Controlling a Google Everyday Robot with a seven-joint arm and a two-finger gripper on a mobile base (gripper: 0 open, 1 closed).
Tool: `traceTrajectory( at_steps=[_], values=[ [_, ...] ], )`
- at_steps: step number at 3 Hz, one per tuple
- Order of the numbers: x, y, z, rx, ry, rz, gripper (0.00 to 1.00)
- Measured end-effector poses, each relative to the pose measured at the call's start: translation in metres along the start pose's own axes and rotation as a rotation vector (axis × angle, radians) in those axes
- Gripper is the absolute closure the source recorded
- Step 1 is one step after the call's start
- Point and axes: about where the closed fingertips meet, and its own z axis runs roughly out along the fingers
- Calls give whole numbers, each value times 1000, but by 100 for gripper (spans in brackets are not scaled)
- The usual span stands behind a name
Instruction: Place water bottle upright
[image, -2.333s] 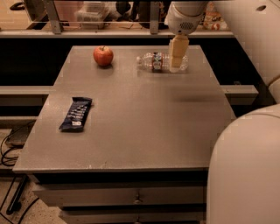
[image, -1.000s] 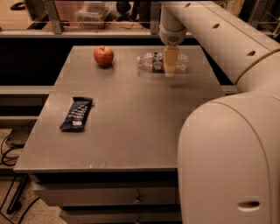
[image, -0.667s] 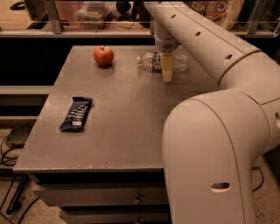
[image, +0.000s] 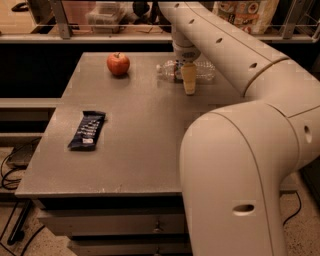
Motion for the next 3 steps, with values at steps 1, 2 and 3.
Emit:
traceTrajectory(
  at_steps=[1,2,3],
  values=[
    [-1,0,-1,-8,-6,-1,52],
    [0,-1,-4,-8,-6,0,75],
    [-2,0,-15,-9,-45,19,98]
  ],
)
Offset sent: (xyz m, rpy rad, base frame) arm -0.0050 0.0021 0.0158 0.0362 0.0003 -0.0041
